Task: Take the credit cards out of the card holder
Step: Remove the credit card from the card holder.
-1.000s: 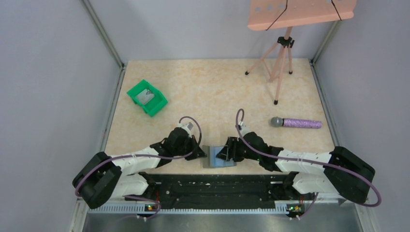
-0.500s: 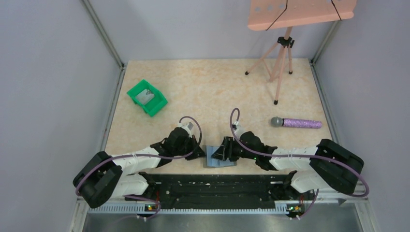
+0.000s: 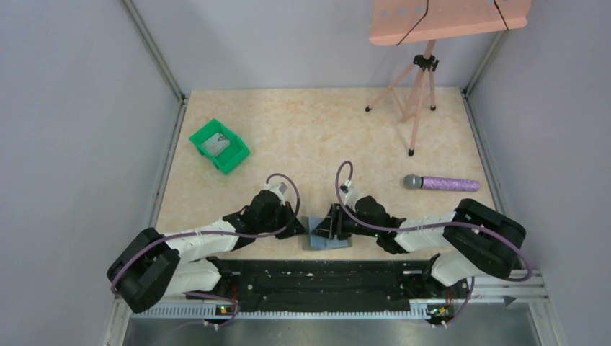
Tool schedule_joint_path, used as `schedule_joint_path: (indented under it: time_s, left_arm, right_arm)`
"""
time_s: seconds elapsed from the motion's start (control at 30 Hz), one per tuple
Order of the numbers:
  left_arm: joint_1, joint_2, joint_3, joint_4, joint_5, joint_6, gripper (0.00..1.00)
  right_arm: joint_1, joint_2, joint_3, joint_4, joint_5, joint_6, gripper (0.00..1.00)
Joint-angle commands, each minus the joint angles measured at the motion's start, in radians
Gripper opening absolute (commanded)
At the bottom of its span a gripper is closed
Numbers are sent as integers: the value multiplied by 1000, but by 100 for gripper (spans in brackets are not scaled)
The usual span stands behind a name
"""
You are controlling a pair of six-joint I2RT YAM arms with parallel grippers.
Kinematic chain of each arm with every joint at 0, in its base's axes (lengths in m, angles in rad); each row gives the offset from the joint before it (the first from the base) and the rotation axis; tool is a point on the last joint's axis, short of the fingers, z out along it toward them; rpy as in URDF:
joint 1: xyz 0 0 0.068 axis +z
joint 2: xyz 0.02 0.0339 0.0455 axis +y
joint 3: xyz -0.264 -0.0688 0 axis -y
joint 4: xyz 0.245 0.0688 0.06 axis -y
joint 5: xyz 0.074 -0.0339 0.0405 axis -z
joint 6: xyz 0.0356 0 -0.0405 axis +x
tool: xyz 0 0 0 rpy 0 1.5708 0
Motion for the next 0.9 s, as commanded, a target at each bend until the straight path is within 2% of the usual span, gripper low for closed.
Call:
schedule_joint_path:
  time_s: [0.0, 0.23, 0.53, 0.67, 0.87]
  left_arm:
    - [1, -36, 15, -9, -25, 0, 13]
    - [17, -99, 10, -44, -22, -46, 36]
    - [40, -237, -8, -96, -70, -61, 58]
    - [40, -203, -13, -74, -47, -36, 60]
    - [39, -69, 12, -80, -31, 25, 59]
  right_arm:
    - [-6, 47, 13, 128, -21, 7, 44]
    - [-10, 71, 13, 128, -19, 5, 30]
    - [-11, 140, 20, 124, -9, -1, 21]
    - [-11, 174, 30, 150, -22, 5, 20]
    - [-13, 188, 32, 148, -19, 7, 20]
